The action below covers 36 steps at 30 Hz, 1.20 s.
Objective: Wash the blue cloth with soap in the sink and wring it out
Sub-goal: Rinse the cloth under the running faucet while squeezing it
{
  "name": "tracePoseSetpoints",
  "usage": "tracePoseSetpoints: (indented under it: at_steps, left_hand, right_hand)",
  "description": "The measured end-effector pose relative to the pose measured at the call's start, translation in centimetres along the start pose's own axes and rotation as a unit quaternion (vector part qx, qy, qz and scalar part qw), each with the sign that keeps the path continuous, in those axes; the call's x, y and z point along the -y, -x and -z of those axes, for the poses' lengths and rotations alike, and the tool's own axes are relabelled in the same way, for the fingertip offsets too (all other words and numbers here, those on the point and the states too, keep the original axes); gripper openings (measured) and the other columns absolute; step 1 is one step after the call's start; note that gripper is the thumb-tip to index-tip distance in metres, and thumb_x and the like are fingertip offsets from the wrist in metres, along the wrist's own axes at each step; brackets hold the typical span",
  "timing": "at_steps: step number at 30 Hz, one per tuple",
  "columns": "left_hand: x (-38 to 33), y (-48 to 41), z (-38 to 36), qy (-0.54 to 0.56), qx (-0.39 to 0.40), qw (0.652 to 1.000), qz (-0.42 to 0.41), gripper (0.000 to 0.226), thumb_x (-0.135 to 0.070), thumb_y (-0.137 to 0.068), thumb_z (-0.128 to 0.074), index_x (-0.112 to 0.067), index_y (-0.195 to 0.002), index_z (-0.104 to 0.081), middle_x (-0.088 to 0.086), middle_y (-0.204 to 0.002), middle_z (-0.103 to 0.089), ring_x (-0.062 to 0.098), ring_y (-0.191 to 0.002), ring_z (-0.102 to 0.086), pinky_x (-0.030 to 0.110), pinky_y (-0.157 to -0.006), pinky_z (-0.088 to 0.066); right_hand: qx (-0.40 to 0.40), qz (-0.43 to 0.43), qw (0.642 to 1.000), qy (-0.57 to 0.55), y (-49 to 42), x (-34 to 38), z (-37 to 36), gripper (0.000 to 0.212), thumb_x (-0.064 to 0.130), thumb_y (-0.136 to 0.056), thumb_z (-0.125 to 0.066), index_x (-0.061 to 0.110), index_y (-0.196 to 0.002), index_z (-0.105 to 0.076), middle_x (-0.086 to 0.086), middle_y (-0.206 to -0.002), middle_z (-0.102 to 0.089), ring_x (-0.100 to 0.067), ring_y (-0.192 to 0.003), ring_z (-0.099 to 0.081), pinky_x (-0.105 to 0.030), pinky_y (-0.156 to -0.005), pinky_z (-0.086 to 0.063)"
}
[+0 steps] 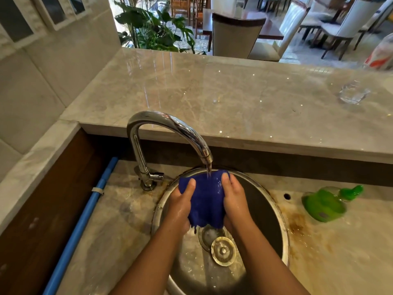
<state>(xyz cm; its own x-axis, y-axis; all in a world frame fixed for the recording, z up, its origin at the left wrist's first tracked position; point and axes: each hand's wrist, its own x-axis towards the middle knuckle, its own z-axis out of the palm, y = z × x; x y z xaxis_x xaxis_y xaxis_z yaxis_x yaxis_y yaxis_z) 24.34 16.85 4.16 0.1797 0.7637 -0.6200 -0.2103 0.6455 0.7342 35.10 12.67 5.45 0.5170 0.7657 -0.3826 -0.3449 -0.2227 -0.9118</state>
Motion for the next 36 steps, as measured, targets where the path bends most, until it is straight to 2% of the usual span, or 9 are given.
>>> tracePoseSetpoints:
  at_steps: [3,6,8,12,17,20,22,29,36]
  left_hand:
    - [0.0,0.2,-1.3,0.088,0.029,0.994,0.063,0.030,-0.035,-0.100,-0.056,-0.017,-0.123,-0.064,0.014,-0.116,-0.073,0.034,-0.105,-0.070,0.049,-0.084,-0.058]
    - [0.5,0.2,-2.1,0.150,0.061,0.984,0.079,0.040,-0.033,-0.098,-0.057,-0.008,-0.130,-0.062,0.018,-0.120,-0.072,0.031,-0.104,-0.071,0.042,-0.080,-0.058]
    - [0.6,0.4,-2.3,0.153,0.078,0.982,0.079,0.037,-0.032,-0.100,-0.056,-0.009,-0.127,-0.063,0.018,-0.118,-0.071,0.030,-0.101,-0.071,0.041,-0.079,-0.058]
    - [1.3,0.9,-2.9,0.120,0.080,0.986,0.088,0.035,-0.039,-0.099,-0.055,-0.012,-0.118,-0.067,0.014,-0.106,-0.073,0.026,-0.091,-0.073,0.037,-0.068,-0.059]
    - [2.1,1.1,-3.1,0.044,0.052,0.997,0.045,0.039,-0.041,-0.103,-0.047,-0.011,-0.112,-0.069,0.010,-0.094,-0.079,0.024,-0.088,-0.077,0.038,-0.074,-0.059]
    - [1.7,0.8,-3.2,0.015,0.035,0.999,0.030,0.036,-0.042,-0.104,-0.045,-0.015,-0.113,-0.068,0.008,-0.092,-0.079,0.022,-0.086,-0.077,0.039,-0.073,-0.061]
    - [1.5,0.7,-3.3,-0.002,0.019,1.000,0.019,0.033,-0.039,-0.104,-0.046,-0.016,-0.113,-0.068,0.009,-0.095,-0.079,0.024,-0.088,-0.077,0.044,-0.082,-0.062]
    - [1.5,0.2,-3.4,-0.091,-0.007,0.994,-0.052,0.027,-0.032,-0.104,-0.048,-0.017,-0.099,-0.069,0.011,-0.089,-0.076,0.023,-0.085,-0.075,0.042,-0.079,-0.062]
    - [1.9,0.7,-2.4,-0.161,-0.003,0.983,-0.092,0.030,-0.035,-0.104,-0.047,-0.017,-0.093,-0.068,0.013,-0.086,-0.073,0.028,-0.083,-0.073,0.044,-0.079,-0.059]
  right_hand:
    - [0.010,0.071,0.997,0.023,1.6,-0.2,-1.1,0.022,0.028,-0.104,-0.046,0.021,-0.102,-0.066,-0.011,-0.096,-0.071,-0.024,-0.085,-0.067,-0.042,-0.079,-0.057]
    - [0.012,0.168,0.977,0.133,2.2,-1.1,-1.4,0.015,0.034,-0.098,-0.056,0.030,-0.111,-0.064,0.002,-0.103,-0.066,-0.012,-0.094,-0.065,-0.031,-0.080,-0.055]
    - [-0.002,0.185,0.964,0.191,2.2,-1.3,-1.0,0.029,0.039,-0.092,-0.064,0.033,-0.121,-0.058,0.009,-0.111,-0.057,-0.003,-0.099,-0.060,-0.020,-0.077,-0.052]
    - [0.001,0.151,0.969,0.193,1.6,-1.9,-0.6,0.043,0.055,-0.082,-0.066,0.035,-0.119,-0.056,0.010,-0.109,-0.064,-0.006,-0.096,-0.066,-0.029,-0.080,-0.058]
    - [-0.002,0.133,0.971,0.199,0.7,-1.3,-0.6,0.011,0.034,-0.092,-0.065,0.023,-0.095,-0.063,0.002,-0.083,-0.070,-0.006,-0.072,-0.066,-0.022,-0.066,-0.052]
    - [-0.031,0.114,0.966,0.232,-0.6,-1.4,-1.0,0.017,0.026,-0.095,-0.060,0.017,-0.081,-0.064,-0.003,-0.076,-0.067,-0.014,-0.067,-0.062,-0.028,-0.062,-0.049]
    - [-0.042,0.087,0.968,0.232,-1.3,-1.6,-1.3,0.019,0.021,-0.094,-0.060,0.018,-0.076,-0.064,-0.005,-0.073,-0.067,-0.017,-0.065,-0.063,-0.031,-0.060,-0.051]
    - [-0.083,-0.116,0.989,0.040,-2.2,-1.6,-2.7,0.016,0.023,-0.095,-0.059,0.015,-0.084,-0.067,-0.010,-0.078,-0.069,-0.024,-0.073,-0.067,-0.041,-0.072,-0.055]
    - [-0.064,-0.183,0.981,0.000,-0.9,-1.4,-2.7,0.022,0.021,-0.094,-0.052,0.007,-0.083,-0.066,-0.009,-0.067,-0.062,-0.020,-0.060,-0.059,-0.029,-0.054,-0.047]
